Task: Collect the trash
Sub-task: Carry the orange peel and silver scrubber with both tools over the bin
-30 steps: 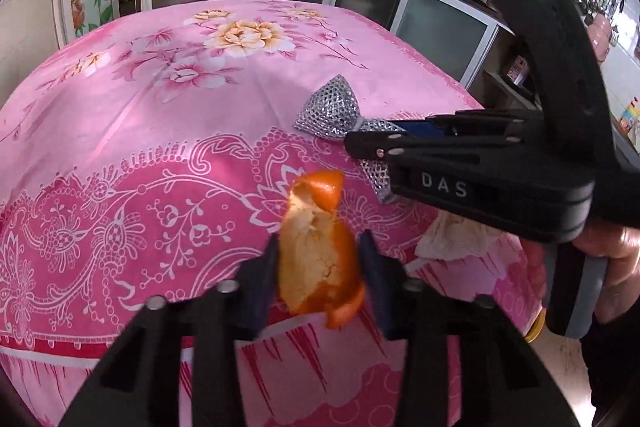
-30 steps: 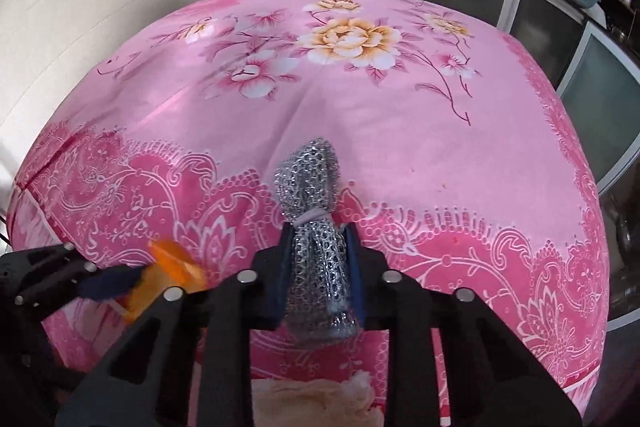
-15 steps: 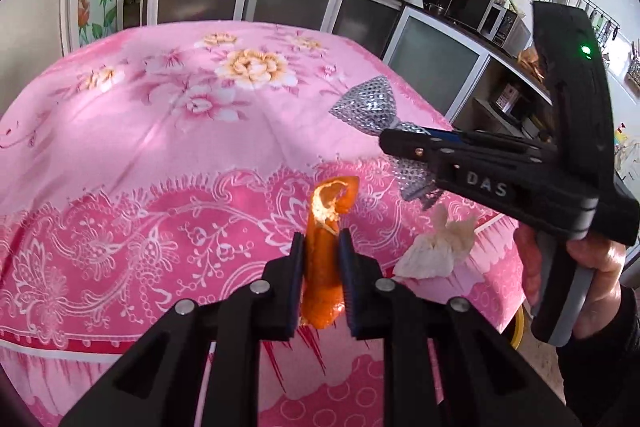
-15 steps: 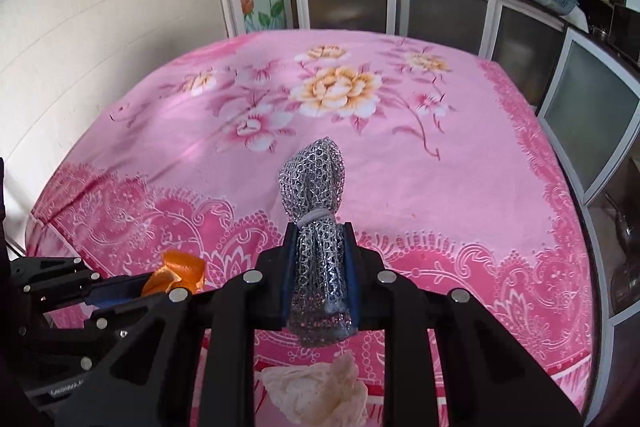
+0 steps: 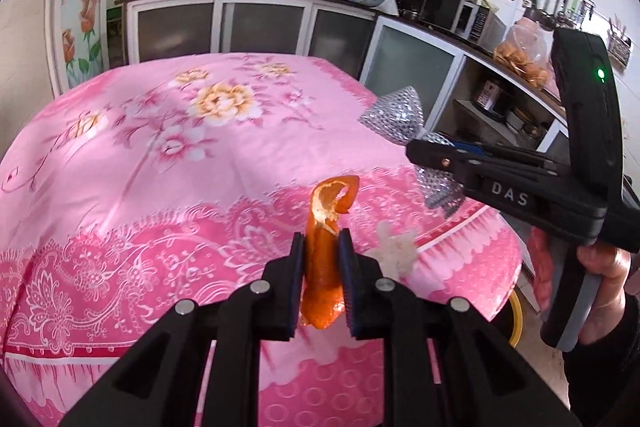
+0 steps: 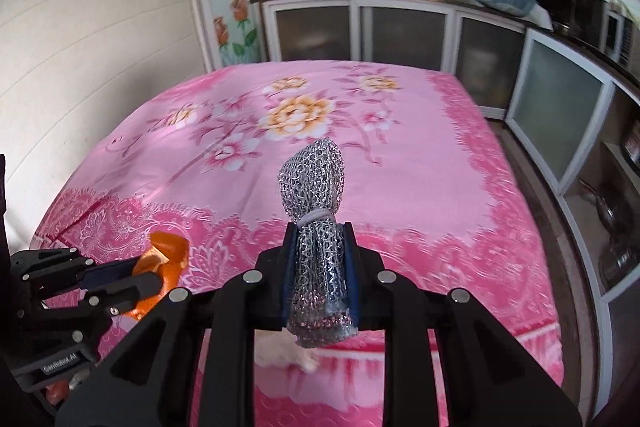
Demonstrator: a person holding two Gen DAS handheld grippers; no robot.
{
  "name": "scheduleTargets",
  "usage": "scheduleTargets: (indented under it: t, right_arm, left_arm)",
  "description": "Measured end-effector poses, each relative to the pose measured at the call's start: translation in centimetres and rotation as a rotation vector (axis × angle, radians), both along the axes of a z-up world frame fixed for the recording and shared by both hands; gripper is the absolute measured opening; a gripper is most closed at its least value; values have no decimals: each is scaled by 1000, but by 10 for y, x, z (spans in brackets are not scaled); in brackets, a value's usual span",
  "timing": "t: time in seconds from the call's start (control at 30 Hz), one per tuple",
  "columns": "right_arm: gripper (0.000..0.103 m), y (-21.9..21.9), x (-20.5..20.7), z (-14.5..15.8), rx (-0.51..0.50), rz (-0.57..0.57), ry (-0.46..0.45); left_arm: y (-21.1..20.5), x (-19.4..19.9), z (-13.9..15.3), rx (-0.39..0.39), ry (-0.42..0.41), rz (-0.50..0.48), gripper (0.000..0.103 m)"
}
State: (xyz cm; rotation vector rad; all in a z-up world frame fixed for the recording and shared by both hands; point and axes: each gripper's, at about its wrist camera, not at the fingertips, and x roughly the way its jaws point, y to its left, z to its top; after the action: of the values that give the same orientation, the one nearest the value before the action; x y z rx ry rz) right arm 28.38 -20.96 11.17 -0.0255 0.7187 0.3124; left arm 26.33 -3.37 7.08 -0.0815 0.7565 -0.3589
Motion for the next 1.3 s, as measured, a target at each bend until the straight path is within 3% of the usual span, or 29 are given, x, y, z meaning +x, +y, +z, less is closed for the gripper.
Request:
scheduleTargets:
  t: [0.33, 0.67, 1.0, 1.3]
  right_arm:
    - [20, -102, -48, 22, 17, -188, -70]
    - [20, -227, -124, 19, 33, -444, -90]
    - [20, -336, -212, -34, 27, -700, -7]
    - [20, -376, -240, -102, 104, -780, 103]
  left_arm:
    - [-82, -9, 29, 15, -62, -138, 16]
    - [-211, -30, 29, 15, -75, -394, 16]
    - [-338, -73, -1, 23, -49, -647, 16]
    - [-413, -96, -48, 92, 24, -753, 16]
